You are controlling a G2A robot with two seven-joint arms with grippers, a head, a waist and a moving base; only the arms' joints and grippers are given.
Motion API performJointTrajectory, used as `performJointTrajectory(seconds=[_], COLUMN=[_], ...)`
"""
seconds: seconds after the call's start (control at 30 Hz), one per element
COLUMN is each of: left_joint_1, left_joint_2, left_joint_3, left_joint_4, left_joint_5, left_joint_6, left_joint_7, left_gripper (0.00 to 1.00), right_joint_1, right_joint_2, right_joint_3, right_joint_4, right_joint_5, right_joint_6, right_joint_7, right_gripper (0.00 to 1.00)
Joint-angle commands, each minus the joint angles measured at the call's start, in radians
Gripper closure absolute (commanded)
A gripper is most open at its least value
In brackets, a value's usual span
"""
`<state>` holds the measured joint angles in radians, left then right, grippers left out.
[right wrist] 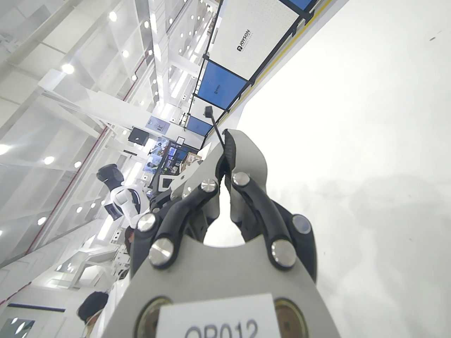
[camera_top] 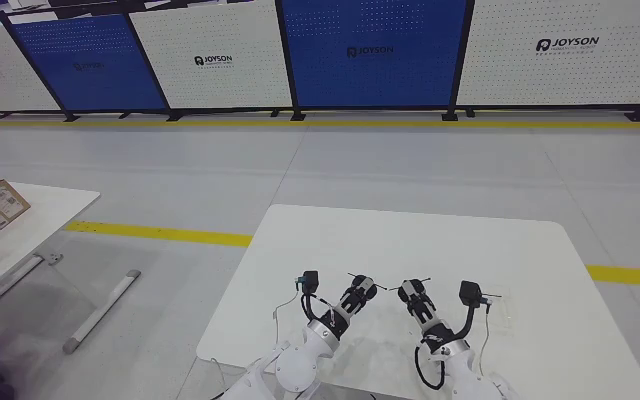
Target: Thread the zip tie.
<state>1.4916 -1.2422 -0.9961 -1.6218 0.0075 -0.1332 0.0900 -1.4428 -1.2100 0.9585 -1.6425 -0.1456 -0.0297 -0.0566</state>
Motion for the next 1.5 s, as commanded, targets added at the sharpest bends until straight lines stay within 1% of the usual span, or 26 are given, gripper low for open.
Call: performJointTrajectory(seconds=[0.0,0.3,0.53,0.63,0.77,0.97,1.33,1.47], left_joint_1=[0.000,0.000,0.000,0.000,0.000,0.000,0.000,0.000], left_joint_2=[0.000,0.000,0.000,0.000,0.000,0.000,0.000,0.000], left_joint_3=[0.000,0.000,0.000,0.000,0.000,0.000,0.000,0.000], left_joint_4=[0.000,0.000,0.000,0.000,0.000,0.000,0.000,0.000], left_joint_5=[0.000,0.000,0.000,0.000,0.000,0.000,0.000,0.000], left_joint_6=[0.000,0.000,0.000,0.000,0.000,0.000,0.000,0.000], left_joint_7=[0.000,0.000,0.000,0.000,0.000,0.000,0.000,0.000], left_gripper=[1.00,1.00,1.00,1.00,1.00,1.00,1.00,1.00], right_joint_1=[0.002,0.006,0.003,-0.007,-0.016,-0.009,0.006,0.006], right_joint_2=[-0.003,-0.014,-0.015,-0.017,-0.020,-0.028,-0.044,-0.048], right_joint_3=[-0.001,0.003,0.007,0.021,0.029,0.018,0.005,0.004], right_joint_4=[0.004,0.015,0.014,0.009,0.006,0.010,0.029,0.031], right_joint_5=[-0.004,-0.014,-0.016,-0.008,-0.010,-0.031,-0.058,-0.057], right_joint_6=[0.002,-0.004,-0.006,-0.014,-0.024,-0.007,0.018,0.009], right_joint_7=[-0.002,0.009,0.002,-0.018,-0.017,0.003,0.007,0.011], right_gripper=[1.00,1.00,1.00,1.00,1.00,1.00,1.00,1.00])
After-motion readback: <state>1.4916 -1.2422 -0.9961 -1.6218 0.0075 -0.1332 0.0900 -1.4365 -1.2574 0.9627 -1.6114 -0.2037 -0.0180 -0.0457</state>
